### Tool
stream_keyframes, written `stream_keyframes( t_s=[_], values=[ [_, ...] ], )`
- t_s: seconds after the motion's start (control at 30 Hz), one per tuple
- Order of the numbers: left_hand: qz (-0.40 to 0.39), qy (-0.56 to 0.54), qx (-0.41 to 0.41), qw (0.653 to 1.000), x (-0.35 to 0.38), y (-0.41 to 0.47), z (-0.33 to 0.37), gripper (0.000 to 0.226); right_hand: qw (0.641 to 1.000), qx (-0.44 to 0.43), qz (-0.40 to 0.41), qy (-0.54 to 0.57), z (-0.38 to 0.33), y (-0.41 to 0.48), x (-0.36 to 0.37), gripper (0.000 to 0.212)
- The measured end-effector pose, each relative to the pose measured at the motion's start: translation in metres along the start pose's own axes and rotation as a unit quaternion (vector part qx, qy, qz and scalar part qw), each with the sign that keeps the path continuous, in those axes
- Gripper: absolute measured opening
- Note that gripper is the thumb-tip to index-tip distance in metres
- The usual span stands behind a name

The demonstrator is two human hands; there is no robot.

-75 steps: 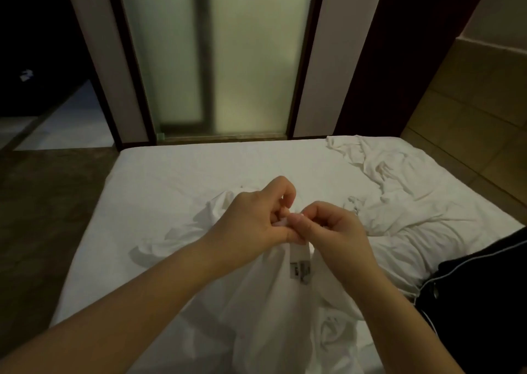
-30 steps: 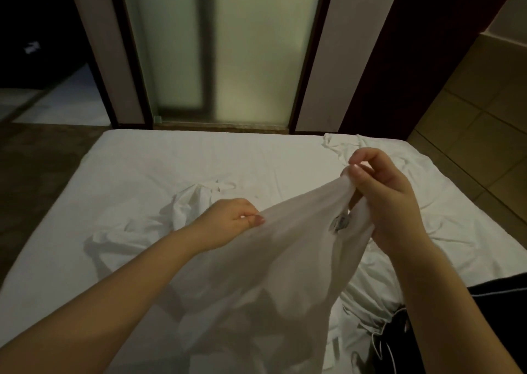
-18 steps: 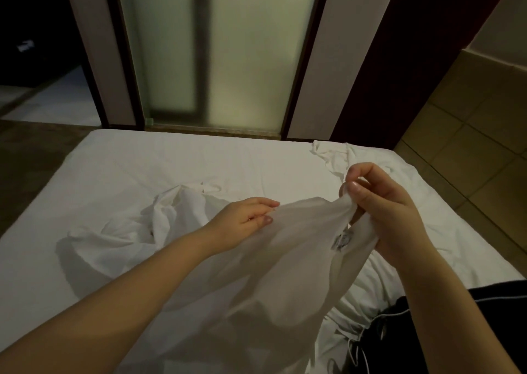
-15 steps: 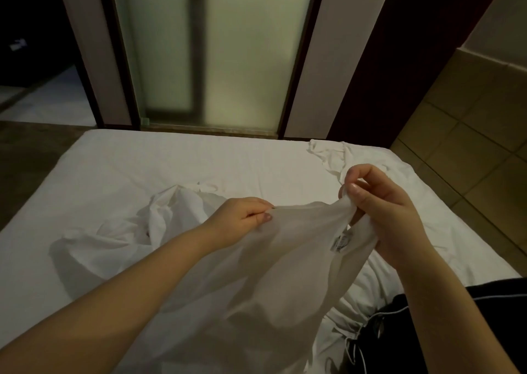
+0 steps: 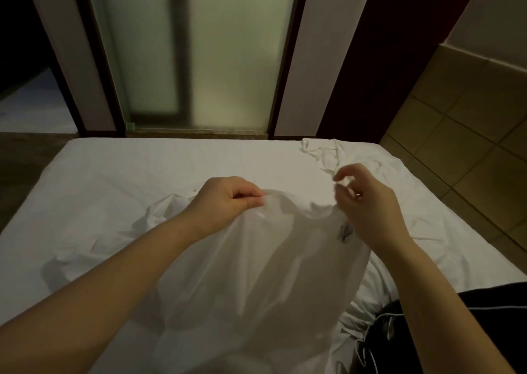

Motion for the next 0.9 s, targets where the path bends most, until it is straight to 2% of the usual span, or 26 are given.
stream_keyframes(
  t_s=[0.07,0.13,0.23,0.4,0.5,0.6,0.7,0.8,0.9],
  values=[
    [-0.024,0.026,0.013,0.999,-0.010,-0.002,0.004,0.012,0.995,-0.031,-0.094,-0.014,-0.030,-0.004,0.027,0.019],
    [-0.051,0.036,0.045,0.997,-0.018,-0.004,0.011,0.014,0.980,-0.048,-0.189,-0.035,-0.059,-0.011,0.060,0.042],
    [-0.106,0.056,0.092,0.989,-0.027,-0.011,0.018,0.017,0.955,-0.066,-0.276,-0.083,-0.089,-0.017,0.103,0.062],
    [-0.149,0.080,0.129,0.977,-0.047,-0.024,0.014,0.024,0.914,-0.092,-0.379,-0.111,-0.101,-0.021,0.146,0.025],
    [-0.133,0.074,0.111,0.982,-0.065,-0.032,0.002,0.022,0.913,-0.105,-0.376,-0.116,-0.111,-0.020,0.155,0.016],
    [-0.090,0.047,0.093,0.990,-0.082,-0.036,-0.011,0.024,0.935,-0.118,-0.326,-0.074,-0.125,-0.013,0.145,0.024],
    [-0.082,0.026,0.042,0.995,-0.086,-0.038,-0.032,0.013,0.952,-0.115,-0.279,-0.040,-0.133,-0.005,0.129,0.026],
    [-0.081,0.035,0.031,0.996,-0.081,-0.037,-0.047,0.027,0.961,-0.097,-0.258,-0.034,-0.129,-0.002,0.115,0.022],
    [-0.088,0.048,0.041,0.994,-0.070,-0.028,-0.055,0.031,0.967,-0.096,-0.227,-0.058,-0.123,-0.003,0.098,0.031]
  ],
)
Point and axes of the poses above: each hand's wrist, its own y-axis towards the middle knuckle, its own x-axis out of the palm, z = x × y, the point moved 8 cm from there along y, towards the middle knuckle, and after that the axes turned 14 degrees about x, right-handed, at the moved point
